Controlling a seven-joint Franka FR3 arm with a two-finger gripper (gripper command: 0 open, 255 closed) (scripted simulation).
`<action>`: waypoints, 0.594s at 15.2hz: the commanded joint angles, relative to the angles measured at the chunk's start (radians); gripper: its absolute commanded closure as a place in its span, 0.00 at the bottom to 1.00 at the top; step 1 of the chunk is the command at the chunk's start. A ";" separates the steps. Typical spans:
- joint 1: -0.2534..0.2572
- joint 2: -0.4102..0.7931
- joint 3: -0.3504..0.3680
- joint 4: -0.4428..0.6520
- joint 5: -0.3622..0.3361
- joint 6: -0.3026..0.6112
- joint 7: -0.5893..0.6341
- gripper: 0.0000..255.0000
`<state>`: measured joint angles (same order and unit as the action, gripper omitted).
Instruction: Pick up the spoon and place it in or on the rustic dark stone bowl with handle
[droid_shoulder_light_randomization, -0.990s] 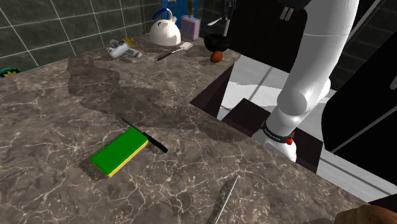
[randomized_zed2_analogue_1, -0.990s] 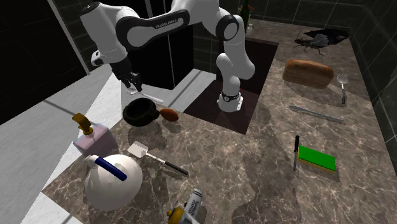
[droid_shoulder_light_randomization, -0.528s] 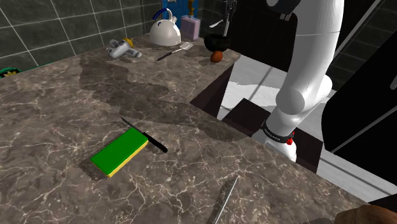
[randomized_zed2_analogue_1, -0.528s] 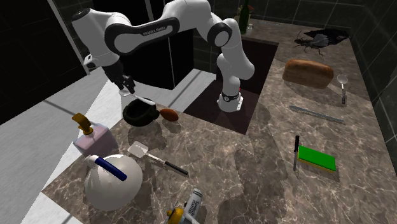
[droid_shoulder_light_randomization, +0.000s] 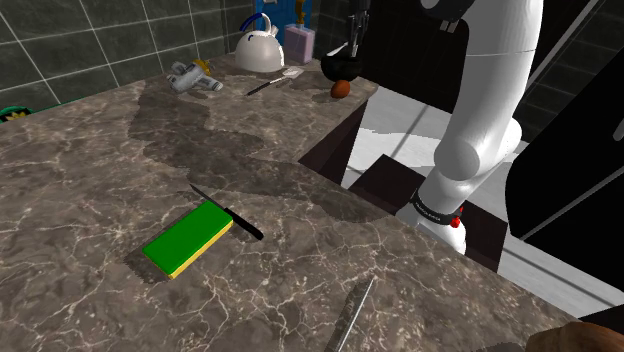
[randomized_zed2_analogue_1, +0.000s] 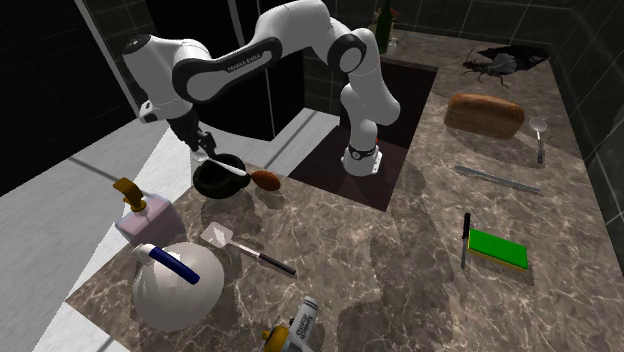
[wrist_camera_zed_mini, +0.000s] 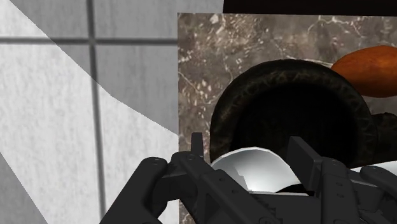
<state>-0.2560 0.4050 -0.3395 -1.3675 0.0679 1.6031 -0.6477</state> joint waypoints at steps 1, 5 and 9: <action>0.002 -0.002 0.000 -0.032 0.000 0.030 0.000 1.00; 0.003 -0.002 0.001 -0.044 0.000 0.043 0.000 1.00; 0.003 -0.002 0.001 -0.044 0.000 0.043 0.000 1.00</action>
<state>-0.2532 0.4030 -0.3389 -1.4116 0.0676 1.6458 -0.6475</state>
